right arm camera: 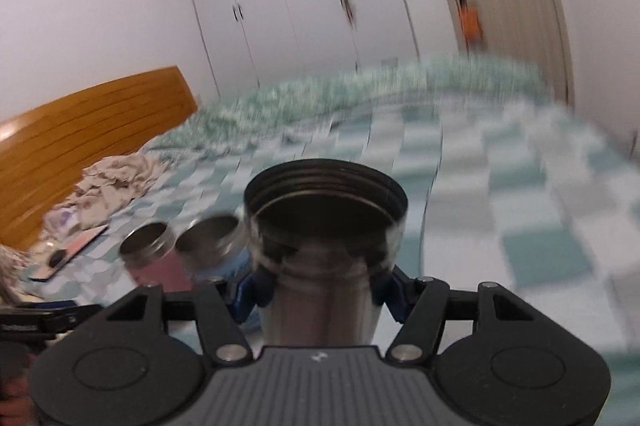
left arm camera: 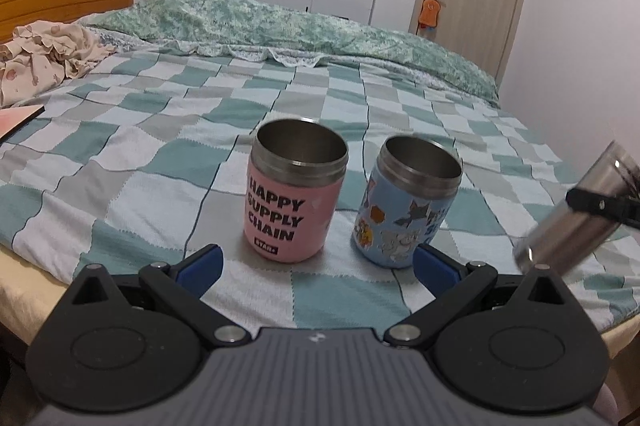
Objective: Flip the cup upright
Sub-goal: 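Rotate the silver tumbler upright in the right tool, open end up, then lower the upright tumbler onto the bed beside the blue cup and open the right tool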
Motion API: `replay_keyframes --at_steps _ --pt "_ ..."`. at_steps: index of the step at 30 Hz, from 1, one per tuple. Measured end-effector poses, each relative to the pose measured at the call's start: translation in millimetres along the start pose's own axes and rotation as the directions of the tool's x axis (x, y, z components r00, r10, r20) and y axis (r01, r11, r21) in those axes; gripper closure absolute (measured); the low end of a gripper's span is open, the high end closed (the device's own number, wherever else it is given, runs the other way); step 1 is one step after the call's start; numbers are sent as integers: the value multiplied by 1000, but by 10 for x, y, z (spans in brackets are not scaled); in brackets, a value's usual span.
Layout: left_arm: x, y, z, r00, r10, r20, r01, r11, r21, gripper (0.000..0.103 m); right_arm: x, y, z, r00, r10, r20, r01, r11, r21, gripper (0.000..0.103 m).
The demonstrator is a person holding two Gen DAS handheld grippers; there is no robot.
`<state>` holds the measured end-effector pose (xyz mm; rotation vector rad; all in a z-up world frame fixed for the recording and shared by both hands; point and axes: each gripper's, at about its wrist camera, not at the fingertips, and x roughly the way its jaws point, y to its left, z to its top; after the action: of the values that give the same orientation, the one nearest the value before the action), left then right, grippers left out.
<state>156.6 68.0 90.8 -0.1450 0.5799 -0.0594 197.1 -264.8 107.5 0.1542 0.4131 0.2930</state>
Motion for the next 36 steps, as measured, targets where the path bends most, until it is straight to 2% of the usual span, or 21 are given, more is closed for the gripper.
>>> replay_keyframes --at_steps 5,11,17,18,20,25,32,36 --pt "31 -91 100 1000 5 28 -5 1000 -10 0 180 -5 291 991 -96 94 107 987 -121 42" --pt "71 -243 188 996 14 84 -13 1000 -13 0 593 -169 418 979 -164 123 181 973 -146 42" --pt "212 -433 164 995 21 101 -24 999 31 0 1097 -279 -25 980 -196 37 200 963 -181 42" --pt "237 -462 152 995 21 102 -25 999 37 0 1155 -307 -145 980 -195 36 198 963 -181 42" --pt "268 -494 133 994 24 104 -28 999 44 0 1139 -288 -275 979 -180 95 195 961 -194 42" --pt "320 -557 112 992 40 122 -48 997 62 0 1101 -268 -346 980 -170 106 188 962 -198 42" --pt "376 -666 118 977 74 198 -96 990 102 0 1069 -298 -377 980 -164 109 182 966 -184 41" --pt "437 -692 135 976 72 208 -94 990 101 0 1062 -314 -361 982 -155 106 172 969 -178 40"
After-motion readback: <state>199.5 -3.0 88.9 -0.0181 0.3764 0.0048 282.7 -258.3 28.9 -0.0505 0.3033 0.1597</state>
